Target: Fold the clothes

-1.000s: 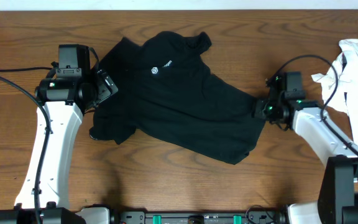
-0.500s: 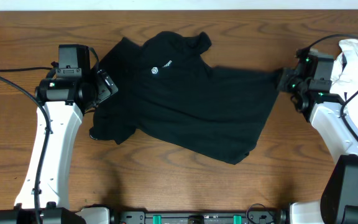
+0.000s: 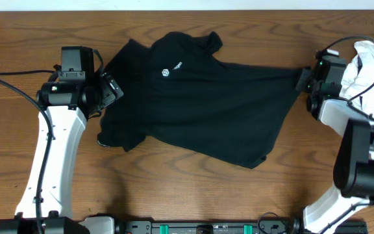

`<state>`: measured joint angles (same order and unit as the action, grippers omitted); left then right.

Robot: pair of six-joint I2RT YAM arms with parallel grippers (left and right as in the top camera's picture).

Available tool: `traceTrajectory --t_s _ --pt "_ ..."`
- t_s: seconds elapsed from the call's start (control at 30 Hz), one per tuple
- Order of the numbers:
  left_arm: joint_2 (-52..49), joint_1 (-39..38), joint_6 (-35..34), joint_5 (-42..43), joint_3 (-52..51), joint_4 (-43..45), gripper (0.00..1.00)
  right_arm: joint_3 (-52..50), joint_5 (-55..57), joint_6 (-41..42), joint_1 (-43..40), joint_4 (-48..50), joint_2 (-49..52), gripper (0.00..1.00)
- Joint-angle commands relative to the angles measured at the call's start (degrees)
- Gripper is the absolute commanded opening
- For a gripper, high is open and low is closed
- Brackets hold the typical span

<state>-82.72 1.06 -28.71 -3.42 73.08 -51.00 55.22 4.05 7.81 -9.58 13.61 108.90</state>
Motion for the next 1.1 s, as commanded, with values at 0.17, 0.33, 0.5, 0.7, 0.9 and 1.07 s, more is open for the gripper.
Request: traceTrajectory --t_s 0.17,0.33,0.5,0.7,0.9,1.07 --pt "0.37 0.15 -0.55 -0.70 -0.09 -0.20 0.98 2.32 3.08 -5.79 -2.93 1.95 -1.25 0.44" --pt "0.37 0.15 -0.55 -0.70 -0.09 -0.20 0.98 5.14 2.21 -6.23 -2.64 -7.80 -10.64 0.64" --pt "0.37 0.15 -0.55 -0.68 -0.09 -0.20 0.98 6.29 -4.15 2.99 -2.08 -28.70 -23.32 0.64" --pt "0.37 0.15 -0.55 -0.70 -0.09 -0.20 0.98 6.21 -15.98 9.64 -2.08 -57.86 -36.81 0.61" --pt "0.37 0.15 -0.55 -0.70 -0.09 -0.20 0.98 3.74 -18.91 9.79 -1.97 -72.15 -41.13 0.62" --pt "0.37 0.15 -0.55 -0.70 -0.09 -0.20 0.98 -2.43 -20.87 9.73 -1.97 -74.79 -41.29 0.63"
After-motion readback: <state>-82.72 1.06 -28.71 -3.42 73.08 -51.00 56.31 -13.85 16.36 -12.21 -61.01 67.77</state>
